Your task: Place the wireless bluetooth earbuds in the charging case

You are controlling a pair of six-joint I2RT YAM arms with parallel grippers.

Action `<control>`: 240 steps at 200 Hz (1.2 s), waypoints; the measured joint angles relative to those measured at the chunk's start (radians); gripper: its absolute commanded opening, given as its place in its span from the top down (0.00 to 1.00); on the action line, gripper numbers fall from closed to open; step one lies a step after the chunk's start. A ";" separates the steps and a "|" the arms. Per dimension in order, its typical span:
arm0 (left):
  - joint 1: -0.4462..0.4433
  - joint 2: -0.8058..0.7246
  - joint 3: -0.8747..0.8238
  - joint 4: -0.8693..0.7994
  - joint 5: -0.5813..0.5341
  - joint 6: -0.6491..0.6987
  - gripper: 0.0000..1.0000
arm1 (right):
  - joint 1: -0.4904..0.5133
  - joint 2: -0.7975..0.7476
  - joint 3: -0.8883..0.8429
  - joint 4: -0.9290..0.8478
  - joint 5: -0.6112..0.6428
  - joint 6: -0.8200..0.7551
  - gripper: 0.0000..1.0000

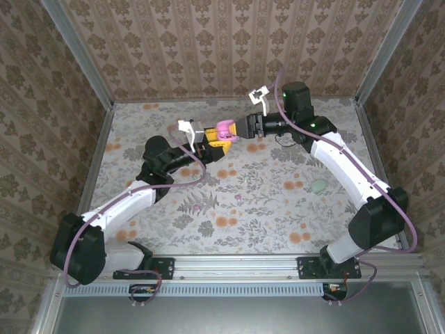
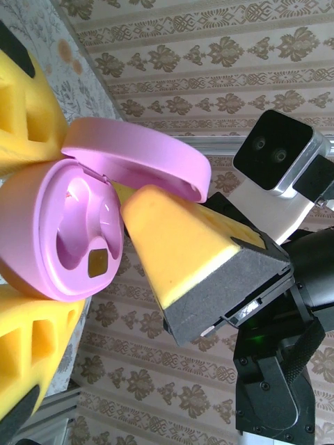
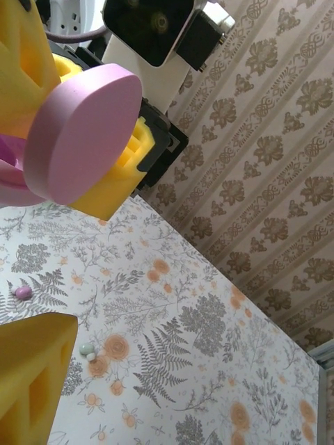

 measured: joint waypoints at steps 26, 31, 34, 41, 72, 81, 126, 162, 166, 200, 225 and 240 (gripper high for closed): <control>0.000 -0.001 0.000 -0.007 0.000 0.004 0.70 | 0.002 0.000 0.000 0.000 0.016 0.019 0.32; 0.000 -0.002 0.000 -0.010 0.000 0.004 0.70 | 0.002 0.000 0.002 -0.002 0.024 0.026 0.32; 0.000 -0.002 0.000 -0.010 0.000 0.004 0.70 | 0.003 0.000 0.002 -0.004 0.029 0.028 0.32; 0.000 -0.002 0.000 -0.010 -0.001 0.005 0.70 | 0.003 0.001 0.007 -0.011 0.036 0.039 0.32; 0.000 -0.009 0.000 -0.011 -0.011 0.014 0.70 | 0.004 0.003 0.023 -0.023 0.027 0.064 0.31; 0.000 -0.012 0.000 -0.011 -0.014 0.019 0.70 | 0.004 0.003 0.023 -0.022 0.022 0.069 0.31; -0.001 -0.024 0.000 -0.027 -0.039 0.045 0.70 | -0.002 -0.003 0.023 -0.023 -0.007 0.084 0.31; -0.001 -0.024 0.000 -0.028 -0.046 0.058 0.70 | -0.006 -0.021 0.016 -0.031 -0.036 0.102 0.35; -0.001 -0.024 0.000 -0.028 -0.045 0.059 0.70 | -0.006 -0.021 0.016 -0.032 -0.039 0.105 0.35; -0.001 -0.024 0.000 -0.028 -0.046 0.060 0.70 | -0.006 -0.021 0.012 -0.044 -0.056 0.127 0.37; -0.002 -0.024 0.000 -0.027 -0.046 0.060 0.69 | -0.006 -0.021 0.006 -0.046 -0.056 0.144 0.40; -0.002 -0.024 0.000 -0.027 -0.050 0.060 0.69 | -0.005 -0.021 -0.003 -0.040 -0.056 0.166 0.42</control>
